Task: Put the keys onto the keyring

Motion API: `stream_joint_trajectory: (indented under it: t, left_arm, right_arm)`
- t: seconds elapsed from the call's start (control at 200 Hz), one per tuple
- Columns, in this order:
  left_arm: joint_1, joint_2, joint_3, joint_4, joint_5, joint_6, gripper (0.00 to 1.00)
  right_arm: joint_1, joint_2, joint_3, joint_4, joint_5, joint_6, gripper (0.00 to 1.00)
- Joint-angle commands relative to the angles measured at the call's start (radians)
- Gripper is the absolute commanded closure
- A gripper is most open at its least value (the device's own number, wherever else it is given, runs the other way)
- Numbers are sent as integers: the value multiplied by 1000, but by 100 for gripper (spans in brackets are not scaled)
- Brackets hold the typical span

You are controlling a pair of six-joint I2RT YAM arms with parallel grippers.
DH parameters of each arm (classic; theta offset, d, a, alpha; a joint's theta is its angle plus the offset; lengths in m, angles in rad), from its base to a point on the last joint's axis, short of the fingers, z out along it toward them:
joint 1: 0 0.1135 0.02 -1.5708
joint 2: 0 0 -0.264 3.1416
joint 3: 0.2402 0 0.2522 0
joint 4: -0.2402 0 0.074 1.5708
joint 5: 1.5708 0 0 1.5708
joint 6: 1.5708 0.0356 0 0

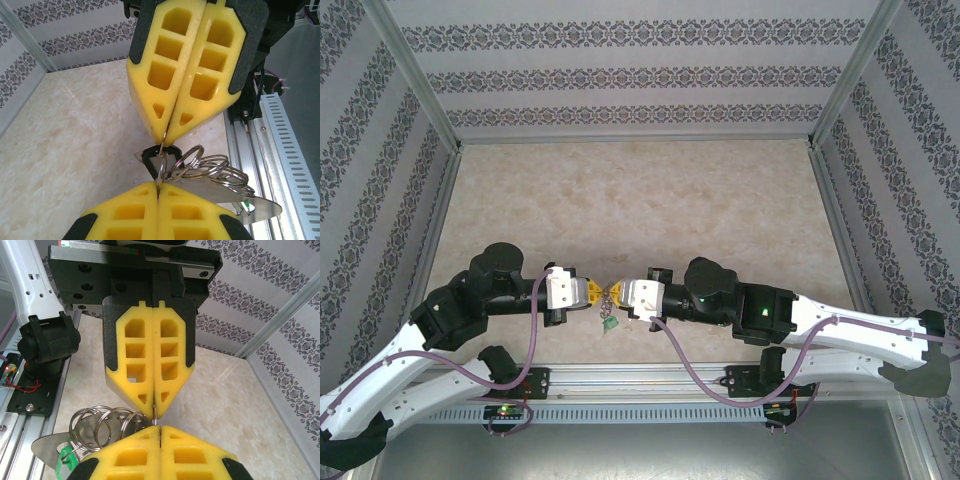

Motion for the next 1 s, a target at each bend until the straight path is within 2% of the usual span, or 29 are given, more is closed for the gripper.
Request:
stream_joint_trajectory:
  t: [0.0, 0.764, 0.999]
  left_arm:
    - [9, -12, 17, 8, 3, 21, 100]
    - [9, -13, 14, 1, -5, 21, 100]
    - [9, -9, 18, 5, -2, 19, 100]
  right_arm:
    - [7, -1, 10, 1, 3, 14, 100]
    - [9, -44, 1, -7, 22, 24, 100]
    - [10, -16, 12, -20, 18, 24, 100]
